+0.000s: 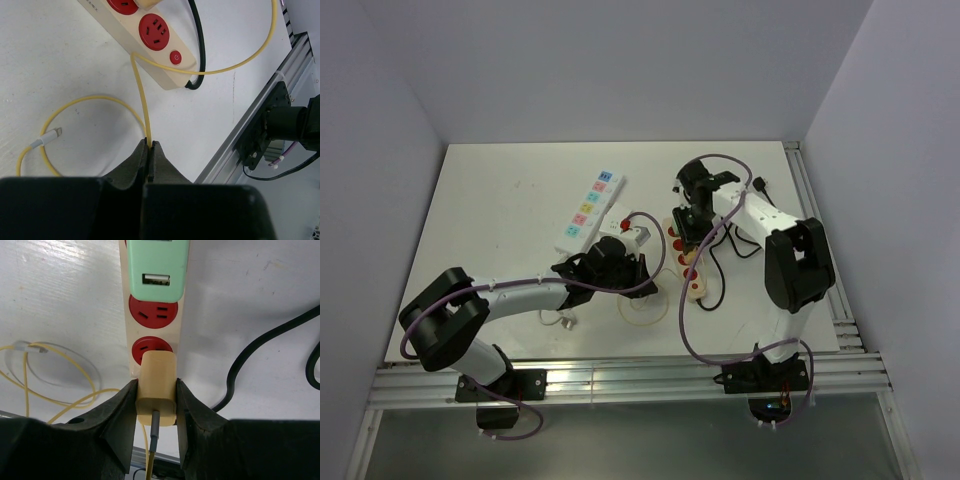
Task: Insert the plug
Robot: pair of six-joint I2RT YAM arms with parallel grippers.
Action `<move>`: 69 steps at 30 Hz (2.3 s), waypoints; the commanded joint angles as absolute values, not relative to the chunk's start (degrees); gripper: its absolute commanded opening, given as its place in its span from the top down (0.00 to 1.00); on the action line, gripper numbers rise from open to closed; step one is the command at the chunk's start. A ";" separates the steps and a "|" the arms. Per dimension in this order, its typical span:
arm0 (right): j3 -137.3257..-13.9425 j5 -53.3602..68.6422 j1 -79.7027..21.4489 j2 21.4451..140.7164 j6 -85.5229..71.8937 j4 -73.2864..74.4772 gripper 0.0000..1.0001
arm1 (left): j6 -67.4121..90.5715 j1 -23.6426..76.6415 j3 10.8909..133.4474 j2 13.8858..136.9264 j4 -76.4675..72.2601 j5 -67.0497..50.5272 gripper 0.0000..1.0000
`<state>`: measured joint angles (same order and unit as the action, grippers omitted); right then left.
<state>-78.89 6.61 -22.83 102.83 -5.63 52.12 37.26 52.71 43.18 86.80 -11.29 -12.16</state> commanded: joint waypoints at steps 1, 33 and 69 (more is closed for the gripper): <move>-81.12 5.54 -22.59 105.55 -5.36 52.73 1.00 | 36.91 53.09 45.79 86.84 -11.69 -11.69 1.00; -76.91 4.65 -24.26 106.35 -7.30 48.43 1.00 | 36.47 53.17 46.58 87.89 -10.72 -11.07 1.00; -87.26 -2.11 -27.16 103.27 -11.25 53.43 0.00 | 35.86 53.09 48.25 86.40 -7.65 -7.91 0.96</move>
